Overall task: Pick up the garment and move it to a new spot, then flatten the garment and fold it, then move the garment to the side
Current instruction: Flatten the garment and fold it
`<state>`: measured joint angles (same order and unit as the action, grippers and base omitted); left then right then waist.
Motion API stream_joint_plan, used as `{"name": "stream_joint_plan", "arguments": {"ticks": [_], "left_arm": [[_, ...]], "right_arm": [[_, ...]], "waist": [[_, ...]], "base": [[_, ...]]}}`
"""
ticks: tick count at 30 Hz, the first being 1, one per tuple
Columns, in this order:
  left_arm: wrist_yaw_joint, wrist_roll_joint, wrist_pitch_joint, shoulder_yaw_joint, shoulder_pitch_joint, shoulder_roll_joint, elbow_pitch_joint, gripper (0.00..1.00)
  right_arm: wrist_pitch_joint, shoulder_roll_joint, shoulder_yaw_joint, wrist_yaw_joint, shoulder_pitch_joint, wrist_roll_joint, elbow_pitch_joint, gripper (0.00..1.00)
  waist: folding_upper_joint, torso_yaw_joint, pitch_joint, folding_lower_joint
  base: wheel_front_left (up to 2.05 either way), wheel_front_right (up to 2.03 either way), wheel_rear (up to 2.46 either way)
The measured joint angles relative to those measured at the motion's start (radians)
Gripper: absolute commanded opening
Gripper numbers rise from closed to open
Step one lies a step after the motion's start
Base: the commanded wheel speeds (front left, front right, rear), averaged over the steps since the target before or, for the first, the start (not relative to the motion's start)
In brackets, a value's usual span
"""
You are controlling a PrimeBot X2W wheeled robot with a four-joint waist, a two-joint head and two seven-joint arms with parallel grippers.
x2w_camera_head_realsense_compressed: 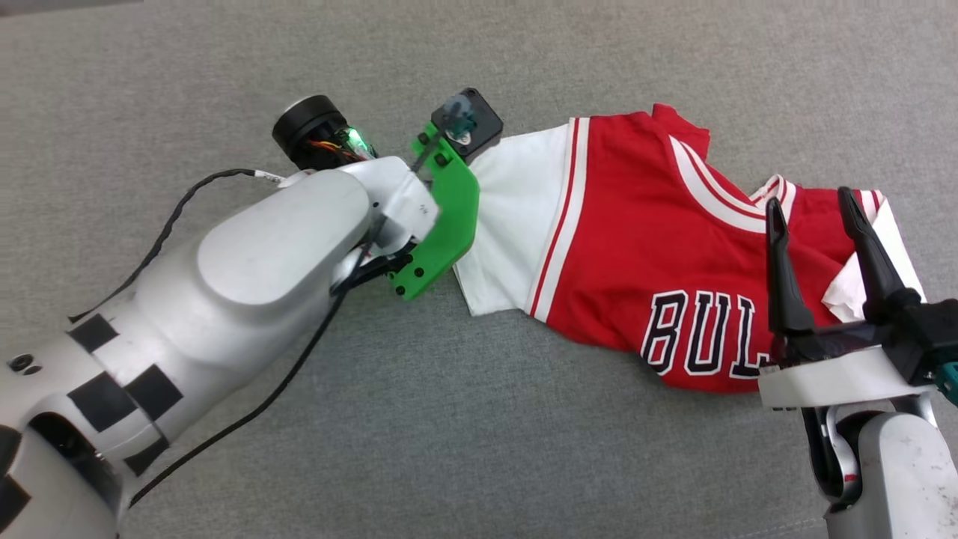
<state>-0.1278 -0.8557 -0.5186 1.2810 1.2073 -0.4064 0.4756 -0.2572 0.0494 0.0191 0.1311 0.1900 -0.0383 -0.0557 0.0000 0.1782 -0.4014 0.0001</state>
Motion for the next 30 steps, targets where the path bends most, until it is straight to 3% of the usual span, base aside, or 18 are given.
{"name": "stream_joint_plan", "arguments": {"ticks": [5, 8, 14, 20, 25, 26, 27, 30], "left_arm": [[0.000, -0.065, 0.107, 0.000, -0.021, -0.076, -0.035, 0.00], [0.000, -0.083, 0.133, -0.001, -0.065, -0.154, -0.027, 0.00], [0.005, -0.135, 0.161, -0.017, -0.141, -0.249, 0.013, 0.00], [0.028, -0.180, 0.167, -0.027, -0.210, -0.306, 0.086, 0.00], [0.037, -0.214, 0.200, -0.039, -0.267, -0.286, 0.127, 0.00], [0.040, -0.216, 0.215, -0.043, -0.271, -0.279, 0.133, 0.10], [0.048, -0.217, 0.241, -0.047, -0.275, -0.270, 0.139, 1.00], [0.091, -0.198, 0.397, -0.078, -0.286, -0.233, 0.153, 1.00]], "right_arm": [[0.000, 0.000, 0.024, 0.000, -0.034, 0.001, 0.002, 1.00], [0.000, 0.000, 0.039, 0.000, -0.048, 0.003, 0.002, 1.00], [0.000, 0.000, 0.049, 0.000, -0.064, 0.012, 0.008, 1.00], [0.000, 0.000, 0.048, 0.000, -0.064, 0.020, 0.021, 1.00], [0.000, 0.000, 0.056, 0.000, -0.070, 0.029, 0.032, 1.00], [0.000, 0.000, 0.058, 0.000, -0.072, 0.029, 0.034, 1.00], [0.000, 0.000, 0.061, 0.000, -0.077, 0.031, 0.037, 1.00], [0.000, 0.006, 0.067, 0.000, -0.087, 0.050, 0.041, 1.00]], "waist": [[0.0000, -0.028, 0.036, 0.0000], [0.0000, -0.050, 0.055, -0.0001], [0.0000, -0.091, 0.082, -0.0001], [0.0000, -0.108, 0.102, -0.0002], [0.0000, -0.111, 0.117, -0.0002], [0.0000, -0.112, 0.120, -0.0002], [0.0000, -0.113, 0.125, -0.0002], [0.0000, -0.119, 0.152, -0.0002]], "base": [[0.00, 0.00, 0.00], [0.00, 0.00, 0.00], [0.00, 0.00, 0.00], [0.00, 0.00, 0.00], [0.00, 0.00, 0.00], [0.00, 0.00, 0.00], [0.00, 0.00, 0.00], [0.00, 0.00, 0.00]]}}
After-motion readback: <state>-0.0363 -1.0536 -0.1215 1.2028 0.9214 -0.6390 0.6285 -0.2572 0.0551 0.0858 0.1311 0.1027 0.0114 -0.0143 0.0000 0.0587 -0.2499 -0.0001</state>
